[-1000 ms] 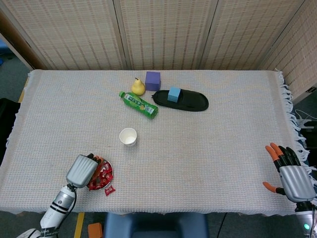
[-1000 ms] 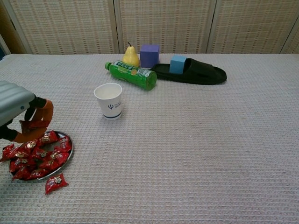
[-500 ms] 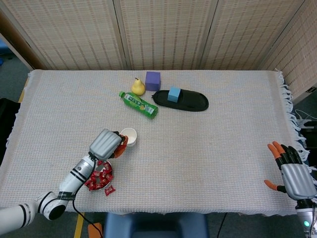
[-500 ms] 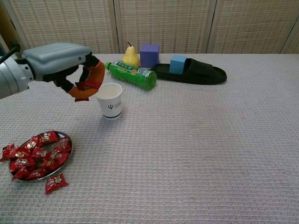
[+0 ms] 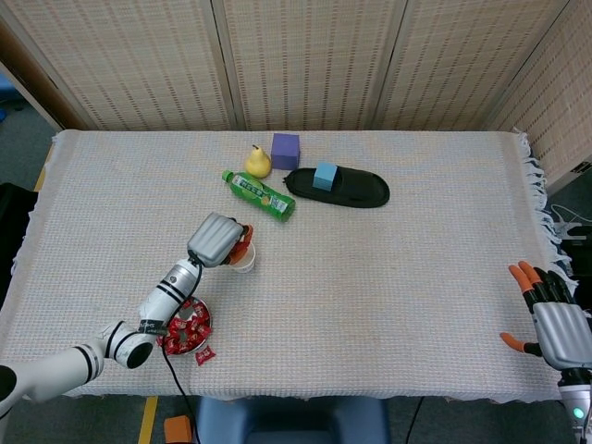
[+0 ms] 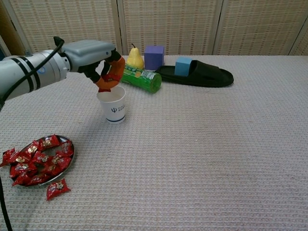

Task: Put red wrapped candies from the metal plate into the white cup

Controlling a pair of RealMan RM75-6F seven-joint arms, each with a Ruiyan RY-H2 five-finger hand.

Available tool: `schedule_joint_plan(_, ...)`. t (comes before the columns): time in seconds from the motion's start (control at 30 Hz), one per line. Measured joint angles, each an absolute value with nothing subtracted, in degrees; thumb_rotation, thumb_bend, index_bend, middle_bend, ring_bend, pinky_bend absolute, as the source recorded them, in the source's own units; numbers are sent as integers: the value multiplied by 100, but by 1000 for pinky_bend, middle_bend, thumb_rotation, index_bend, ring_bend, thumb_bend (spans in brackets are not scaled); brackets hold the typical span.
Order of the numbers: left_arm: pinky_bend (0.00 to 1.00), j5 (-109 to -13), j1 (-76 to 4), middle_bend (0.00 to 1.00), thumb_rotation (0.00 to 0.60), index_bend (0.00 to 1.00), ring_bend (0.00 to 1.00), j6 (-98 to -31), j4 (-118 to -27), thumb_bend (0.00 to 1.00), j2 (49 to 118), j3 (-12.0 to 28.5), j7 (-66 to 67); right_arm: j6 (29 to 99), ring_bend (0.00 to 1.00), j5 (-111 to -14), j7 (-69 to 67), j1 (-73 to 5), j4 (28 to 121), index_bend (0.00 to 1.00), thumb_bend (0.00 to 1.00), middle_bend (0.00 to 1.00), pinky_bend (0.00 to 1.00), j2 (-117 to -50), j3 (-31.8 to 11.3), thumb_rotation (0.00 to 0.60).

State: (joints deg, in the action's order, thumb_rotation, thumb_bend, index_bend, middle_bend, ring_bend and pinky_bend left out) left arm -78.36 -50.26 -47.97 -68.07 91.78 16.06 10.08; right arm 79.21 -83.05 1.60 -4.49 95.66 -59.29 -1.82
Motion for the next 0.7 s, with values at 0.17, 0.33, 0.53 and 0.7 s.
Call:
schedule_joint_plan(0.17,879,-7827,-5127,618,600,626,560,-4876,-6518,472,9399,1459,1042,7928,0,-8316,119,-447,9581,0,0,0,0,-5910,-182,600)
schedule_joint_plan(0.33,738,-7819,-5115,524,600,493,484,-4971,-6571,468,9396,1317,1284,7979,0,-8387,57,-421,9591,0,0,0,0,-5887,-156,600)
schedule_joint_plan(0.53,527,-7718,-5116,405,600,362,347,-5014,-6692,459,9376,1238,1686,8037,0,-8521,-39,-392,9609,0,0,0,0,-5843,-104,600)
schedule_joint_plan(0.7,503,-7557,-5078,366,600,320,315,-5031,-6931,455,9260,1212,1855,8069,0,-8586,-137,-373,9602,0,0,0,0,-5803,-77,600)
